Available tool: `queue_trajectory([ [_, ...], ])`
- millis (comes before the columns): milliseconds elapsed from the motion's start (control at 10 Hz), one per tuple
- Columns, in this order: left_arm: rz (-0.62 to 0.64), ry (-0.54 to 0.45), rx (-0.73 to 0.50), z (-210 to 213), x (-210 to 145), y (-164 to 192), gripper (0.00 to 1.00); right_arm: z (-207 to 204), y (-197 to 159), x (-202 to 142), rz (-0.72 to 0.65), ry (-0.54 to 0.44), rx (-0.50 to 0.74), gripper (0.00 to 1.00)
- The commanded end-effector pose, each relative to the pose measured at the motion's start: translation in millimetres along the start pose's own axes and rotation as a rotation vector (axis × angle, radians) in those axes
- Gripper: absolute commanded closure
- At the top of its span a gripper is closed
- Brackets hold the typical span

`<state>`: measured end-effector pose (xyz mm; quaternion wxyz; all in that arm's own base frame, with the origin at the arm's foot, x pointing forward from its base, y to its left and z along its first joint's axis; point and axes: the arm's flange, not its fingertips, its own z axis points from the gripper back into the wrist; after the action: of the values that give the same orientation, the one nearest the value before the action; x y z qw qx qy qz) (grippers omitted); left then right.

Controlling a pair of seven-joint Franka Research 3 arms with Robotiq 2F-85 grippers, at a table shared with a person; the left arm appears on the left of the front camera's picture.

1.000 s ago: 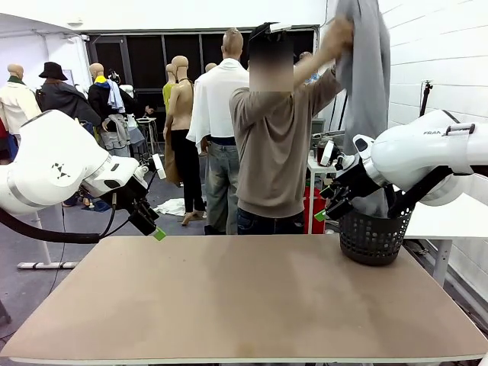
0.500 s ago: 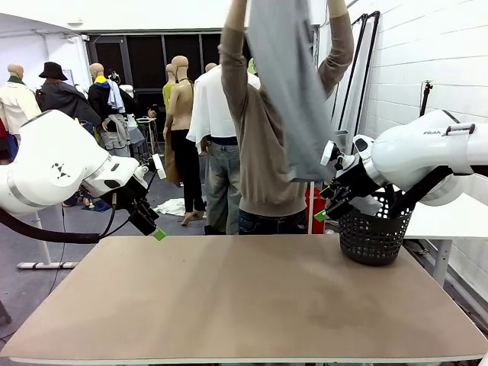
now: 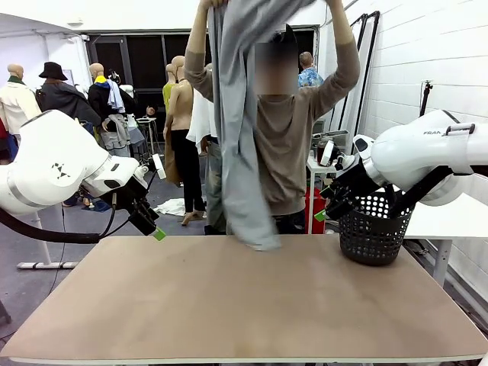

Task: Fold the training pants.
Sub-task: Grab both ends of the Training pants handed by a person.

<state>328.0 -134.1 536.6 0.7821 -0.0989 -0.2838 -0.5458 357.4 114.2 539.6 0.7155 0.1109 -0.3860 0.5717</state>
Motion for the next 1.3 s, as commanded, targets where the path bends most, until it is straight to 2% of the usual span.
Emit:
queue_trajectory([
  [0, 0.0, -0.004, -0.012, -1.4, -2.0, 1.1, 0.0, -2.2, -0.6, -1.1, -0.007, -0.018, 0.018, 0.0],
  [1200, 0.0, -0.004, -0.012, -1.4, -2.0, 1.1, 0.0, -2.2, -0.6, -1.1, -0.007, -0.018, 0.018, 0.0],
])
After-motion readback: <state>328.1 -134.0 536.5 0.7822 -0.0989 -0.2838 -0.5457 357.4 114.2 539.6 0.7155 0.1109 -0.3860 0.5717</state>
